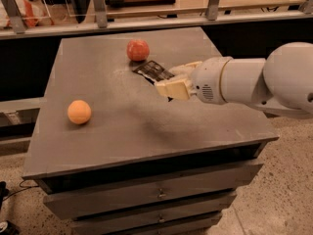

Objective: Pick rxbar chocolate

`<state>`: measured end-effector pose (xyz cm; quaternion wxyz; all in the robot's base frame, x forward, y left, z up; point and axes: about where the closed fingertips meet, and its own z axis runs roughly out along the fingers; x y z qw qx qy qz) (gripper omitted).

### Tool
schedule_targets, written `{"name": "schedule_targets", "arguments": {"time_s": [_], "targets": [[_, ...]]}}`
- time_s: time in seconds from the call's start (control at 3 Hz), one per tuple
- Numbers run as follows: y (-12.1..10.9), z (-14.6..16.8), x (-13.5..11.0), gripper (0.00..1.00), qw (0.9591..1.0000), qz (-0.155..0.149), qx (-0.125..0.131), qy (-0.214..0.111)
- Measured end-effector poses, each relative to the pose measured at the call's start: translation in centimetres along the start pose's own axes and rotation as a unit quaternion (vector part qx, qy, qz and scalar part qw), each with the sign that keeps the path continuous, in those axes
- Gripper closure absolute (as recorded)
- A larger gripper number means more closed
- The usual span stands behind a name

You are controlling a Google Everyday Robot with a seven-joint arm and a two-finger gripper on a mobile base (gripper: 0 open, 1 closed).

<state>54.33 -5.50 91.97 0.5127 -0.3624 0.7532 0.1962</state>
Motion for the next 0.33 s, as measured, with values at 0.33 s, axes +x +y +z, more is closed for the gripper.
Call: {"name": "schedule_targets", "arguments": {"time_s": [0.33], "targets": [[0.01,0.0,-0.01,1.0,1.0,0.0,0.0,0.0]]}}
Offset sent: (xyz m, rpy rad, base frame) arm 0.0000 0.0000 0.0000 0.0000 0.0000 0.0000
